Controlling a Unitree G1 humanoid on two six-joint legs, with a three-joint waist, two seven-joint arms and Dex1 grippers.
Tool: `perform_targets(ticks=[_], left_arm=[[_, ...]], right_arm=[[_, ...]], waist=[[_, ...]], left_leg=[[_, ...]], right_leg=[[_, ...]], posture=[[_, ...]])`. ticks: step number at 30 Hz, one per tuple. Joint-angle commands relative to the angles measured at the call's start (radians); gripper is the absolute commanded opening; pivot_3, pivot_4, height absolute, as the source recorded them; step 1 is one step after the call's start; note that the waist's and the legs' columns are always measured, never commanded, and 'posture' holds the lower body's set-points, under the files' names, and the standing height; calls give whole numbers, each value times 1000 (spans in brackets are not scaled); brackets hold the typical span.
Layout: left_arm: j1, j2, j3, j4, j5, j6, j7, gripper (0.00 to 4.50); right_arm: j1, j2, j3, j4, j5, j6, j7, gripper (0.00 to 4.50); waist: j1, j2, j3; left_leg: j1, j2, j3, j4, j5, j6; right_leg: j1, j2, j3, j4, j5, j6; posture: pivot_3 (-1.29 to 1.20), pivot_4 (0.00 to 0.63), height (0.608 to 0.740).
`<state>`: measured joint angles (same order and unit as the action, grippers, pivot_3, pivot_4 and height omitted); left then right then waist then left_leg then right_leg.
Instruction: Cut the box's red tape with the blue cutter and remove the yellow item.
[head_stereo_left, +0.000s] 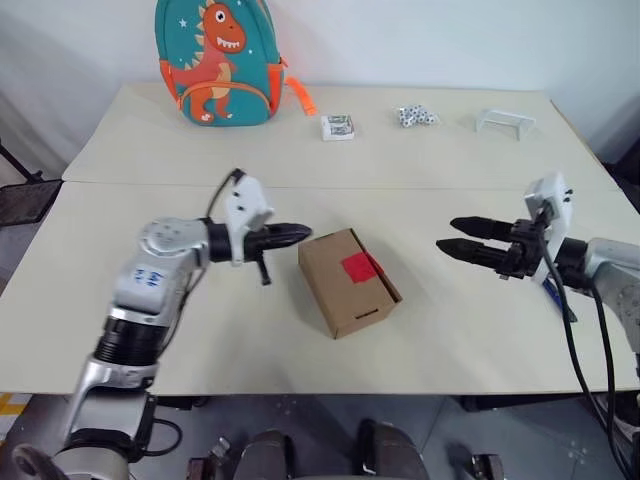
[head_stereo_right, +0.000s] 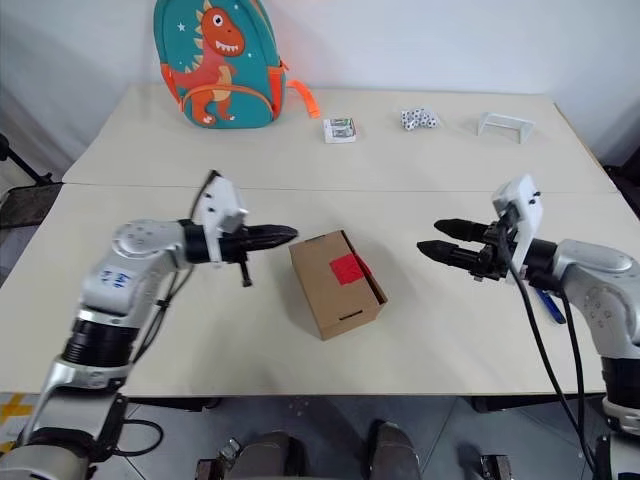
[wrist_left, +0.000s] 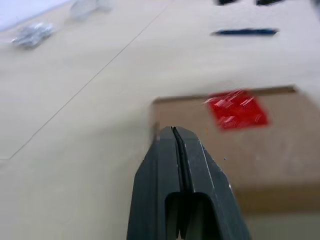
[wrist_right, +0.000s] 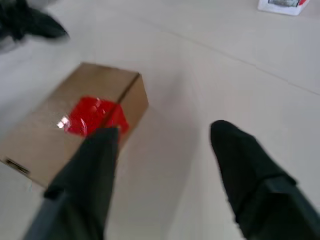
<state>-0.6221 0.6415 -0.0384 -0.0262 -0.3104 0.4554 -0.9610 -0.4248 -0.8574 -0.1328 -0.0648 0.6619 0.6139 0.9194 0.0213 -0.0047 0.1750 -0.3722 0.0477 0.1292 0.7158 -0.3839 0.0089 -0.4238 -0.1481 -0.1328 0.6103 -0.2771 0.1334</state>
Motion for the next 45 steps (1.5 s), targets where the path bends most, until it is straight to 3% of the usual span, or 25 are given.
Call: perform_targets(ticks=[1, 4, 6, 14, 25, 39, 45], left_arm=[[72, 39, 5, -35, 2, 44, -5, 0], [166, 15, -44, -81, 13, 86, 32, 0], [199, -21, -75, -123, 9, 111, 56, 0], [216, -64, -122, -165, 35, 160, 115, 0], [170, -89, -133, -121, 50, 156, 138, 0], [151, -88, -151, -94, 59, 144, 116, 0], [154, -22, -107, -72, 47, 120, 56, 0]], right_arm=[[-18, 51, 66, 69, -178, -174, -56, 1551], [-30, 130, 197, 201, -400, -408, -115, 602], [-31, 187, 231, 251, -451, -488, -128, 54], [22, 270, 290, 144, -433, -376, -51, 54], [143, 216, 285, -193, -387, -145, -13, 54], [201, 186, 260, -273, -380, -74, -27, 54], [228, 146, 202, -347, -304, -27, 0, 54]], waist=[[-2, 0, 0], [-8, 0, 0], [-8, 0, 0], [-23, 1, 0], [-20, 1, 0], [-20, 1, 0], [-22, 1, 0]], left_leg=[[0, 0, 1, 0, 0, 0], [1, 0, 2, 1, 0, 0], [1, 0, 2, 1, 0, 0], [1, 0, 1, 1, 1, -1], [1, 0, 1, 1, 1, -1], [1, 0, 1, 1, 1, -1], [1, 0, 1, 1, 1, -1]], right_leg=[[0, 0, 0, 0, 0, 0], [0, 0, 1, 0, 0, 0], [0, 0, 1, 0, 0, 0], [-1, 0, 1, 3, 0, 0], [-1, 0, 2, 4, 0, 0], [-1, 0, 2, 3, 0, 0], [-1, 0, 2, 3, 0, 0]], posture=[[0, 150, 740], [0, 150, 740], [0, 150, 740], [0, 150, 740], [0, 150, 740], [0, 150, 740], [0, 150, 740]])
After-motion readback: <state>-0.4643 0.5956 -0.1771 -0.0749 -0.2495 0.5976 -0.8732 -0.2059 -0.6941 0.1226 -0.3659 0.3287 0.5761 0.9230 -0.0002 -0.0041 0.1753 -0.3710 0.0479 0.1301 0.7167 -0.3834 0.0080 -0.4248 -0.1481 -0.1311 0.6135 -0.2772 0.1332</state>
